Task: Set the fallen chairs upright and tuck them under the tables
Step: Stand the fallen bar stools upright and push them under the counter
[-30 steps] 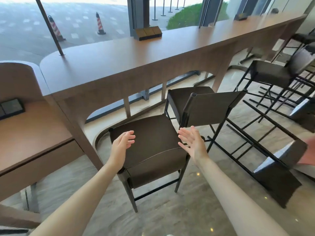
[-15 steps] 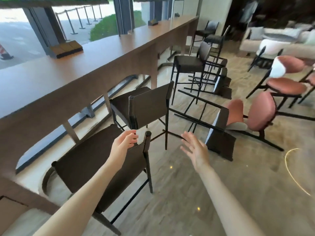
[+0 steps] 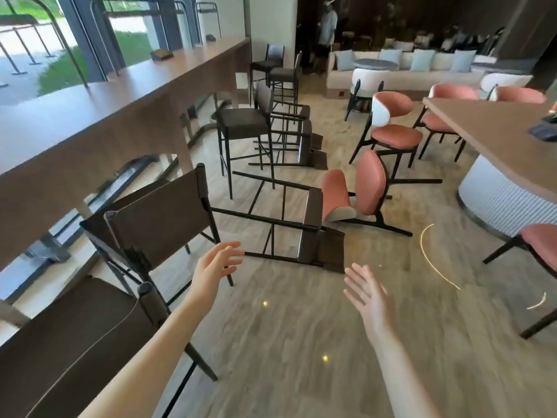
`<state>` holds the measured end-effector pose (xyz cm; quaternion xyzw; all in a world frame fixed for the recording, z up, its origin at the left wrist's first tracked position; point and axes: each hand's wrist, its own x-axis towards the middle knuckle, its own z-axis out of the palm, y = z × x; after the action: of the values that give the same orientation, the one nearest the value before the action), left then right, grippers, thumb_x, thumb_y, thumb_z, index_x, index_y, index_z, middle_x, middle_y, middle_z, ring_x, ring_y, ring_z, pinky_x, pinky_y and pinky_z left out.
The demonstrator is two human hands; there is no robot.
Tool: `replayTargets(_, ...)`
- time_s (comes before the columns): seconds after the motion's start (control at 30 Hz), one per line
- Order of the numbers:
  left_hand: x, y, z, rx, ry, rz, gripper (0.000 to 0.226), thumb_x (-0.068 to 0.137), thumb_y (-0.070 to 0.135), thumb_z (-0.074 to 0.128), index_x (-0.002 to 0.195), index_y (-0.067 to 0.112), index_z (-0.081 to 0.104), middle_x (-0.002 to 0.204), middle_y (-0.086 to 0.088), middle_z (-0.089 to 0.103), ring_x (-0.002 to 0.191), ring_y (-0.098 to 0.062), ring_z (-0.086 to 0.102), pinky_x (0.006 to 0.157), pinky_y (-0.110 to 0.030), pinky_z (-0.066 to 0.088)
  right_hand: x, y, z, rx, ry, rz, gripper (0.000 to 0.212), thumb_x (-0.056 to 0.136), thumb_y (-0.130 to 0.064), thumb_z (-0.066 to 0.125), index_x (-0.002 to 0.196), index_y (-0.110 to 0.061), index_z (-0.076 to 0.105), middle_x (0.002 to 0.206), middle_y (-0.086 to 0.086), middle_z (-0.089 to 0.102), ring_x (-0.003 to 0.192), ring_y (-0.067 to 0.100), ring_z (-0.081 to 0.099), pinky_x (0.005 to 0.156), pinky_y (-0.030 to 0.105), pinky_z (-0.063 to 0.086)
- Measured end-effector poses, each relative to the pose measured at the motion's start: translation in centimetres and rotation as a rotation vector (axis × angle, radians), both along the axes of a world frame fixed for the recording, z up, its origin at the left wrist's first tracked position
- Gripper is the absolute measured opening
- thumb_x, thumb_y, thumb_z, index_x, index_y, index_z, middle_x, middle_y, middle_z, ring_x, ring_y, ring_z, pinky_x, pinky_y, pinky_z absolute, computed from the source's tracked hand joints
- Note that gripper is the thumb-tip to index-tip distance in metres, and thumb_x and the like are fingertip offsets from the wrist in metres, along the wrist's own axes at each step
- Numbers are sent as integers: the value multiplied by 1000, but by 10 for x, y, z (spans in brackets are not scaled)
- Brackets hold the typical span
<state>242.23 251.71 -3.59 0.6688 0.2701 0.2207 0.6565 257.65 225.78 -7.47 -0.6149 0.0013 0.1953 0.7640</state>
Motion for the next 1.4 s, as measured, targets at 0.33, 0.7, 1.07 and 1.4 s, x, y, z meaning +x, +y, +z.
replayTargets(0.33,121,-47,-11,-12,14,-50,35,91,37,45,110,17,67,104,-8,71,98,-20,68,92,-38,51,104,-30,-2,17,26,-79,39,97,-43,49,114,-14,68,107,4,74,105,18,68,92,39,52)
replayTargets(0.7,223,-61,-35,-72,95,-84,28,102,20,40,106,16,67,102,-11,71,98,-26,66,92,-40,50,177,-36,-17,-9,98,-124,40,98,-44,46,111,-14,69,106,5,74,104,18,68,92,39,52)
replayTargets(1.07,351,-14,-60,-143,96,-164,27,96,27,48,107,13,69,99,-11,72,96,-25,67,94,-41,51,289,15,-35,-36,120,-173,44,97,-48,45,113,-14,68,107,3,74,103,17,68,89,35,53)
replayTargets(1.4,506,59,-40,-184,36,-243,35,88,35,47,107,14,68,102,-12,72,98,-24,67,90,-33,52,417,79,-14,0,137,-246,49,100,-49,37,110,-13,68,106,6,74,103,22,69,91,39,53)
